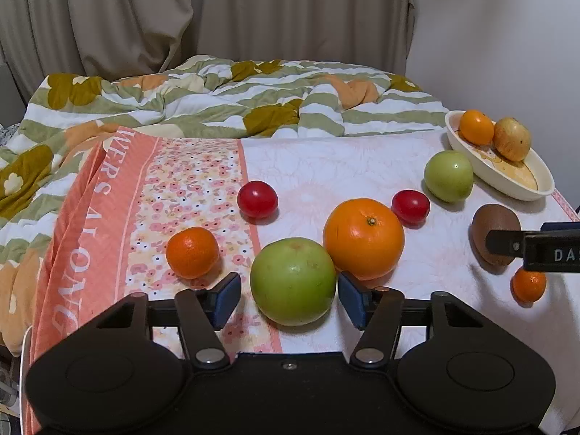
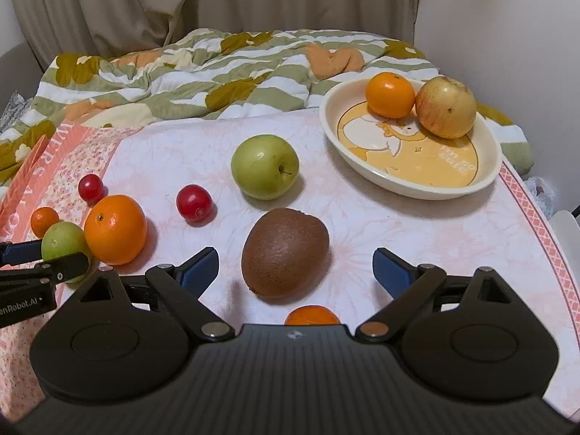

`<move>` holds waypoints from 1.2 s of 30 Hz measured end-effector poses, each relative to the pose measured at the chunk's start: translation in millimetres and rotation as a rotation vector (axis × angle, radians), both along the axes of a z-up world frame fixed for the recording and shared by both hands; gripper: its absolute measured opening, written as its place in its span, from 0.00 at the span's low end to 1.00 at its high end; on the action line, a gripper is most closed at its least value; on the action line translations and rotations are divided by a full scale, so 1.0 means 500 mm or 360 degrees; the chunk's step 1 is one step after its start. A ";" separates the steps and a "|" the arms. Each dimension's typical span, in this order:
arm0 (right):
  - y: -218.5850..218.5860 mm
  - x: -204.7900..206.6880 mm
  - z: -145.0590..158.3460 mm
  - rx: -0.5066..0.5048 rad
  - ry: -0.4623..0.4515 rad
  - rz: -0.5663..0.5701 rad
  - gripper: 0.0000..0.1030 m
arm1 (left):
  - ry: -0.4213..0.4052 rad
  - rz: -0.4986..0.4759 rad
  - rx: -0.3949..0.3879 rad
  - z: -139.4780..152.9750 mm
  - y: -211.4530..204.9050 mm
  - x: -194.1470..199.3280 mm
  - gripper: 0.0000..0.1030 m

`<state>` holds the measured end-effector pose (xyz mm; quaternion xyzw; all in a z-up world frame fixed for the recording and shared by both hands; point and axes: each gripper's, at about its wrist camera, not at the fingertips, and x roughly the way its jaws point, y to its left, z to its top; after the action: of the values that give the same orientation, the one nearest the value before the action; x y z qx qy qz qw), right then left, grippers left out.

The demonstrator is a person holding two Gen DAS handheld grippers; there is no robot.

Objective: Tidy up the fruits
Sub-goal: 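Grasp the green apple with the left tool while the right tool grasps the kiwi, then carry the green apple with the left tool into the bowl while the right tool carries the kiwi there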

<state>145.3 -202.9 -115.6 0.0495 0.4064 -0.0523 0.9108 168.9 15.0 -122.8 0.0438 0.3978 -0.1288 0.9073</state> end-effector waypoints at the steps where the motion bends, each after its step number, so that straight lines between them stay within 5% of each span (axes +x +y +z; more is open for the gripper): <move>1: 0.001 0.002 -0.002 0.0000 0.0002 0.0002 1.00 | 0.0005 0.0002 -0.0008 0.000 0.001 0.002 0.61; 14: 0.005 0.031 -0.024 -0.0004 0.0052 0.0023 1.00 | 0.0026 0.0009 -0.0028 -0.004 0.009 -0.005 0.56; 21: 0.006 0.042 -0.034 -0.0014 0.0076 0.0041 0.92 | 0.0029 0.0036 -0.0049 -0.004 0.023 -0.027 0.55; 26: 0.010 0.052 -0.039 -0.0029 0.0094 0.0069 0.72 | 0.0036 0.0064 -0.0051 -0.001 0.029 -0.042 0.55; 36: 0.018 0.032 -0.007 -0.0029 0.0035 0.0112 0.71 | 0.0005 0.0124 -0.0079 0.038 0.048 -0.085 0.55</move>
<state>161.5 -194.0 -119.1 0.0262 0.4174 -0.0244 0.9080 126.3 39.3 -103.8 0.0057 0.3974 -0.1033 0.9118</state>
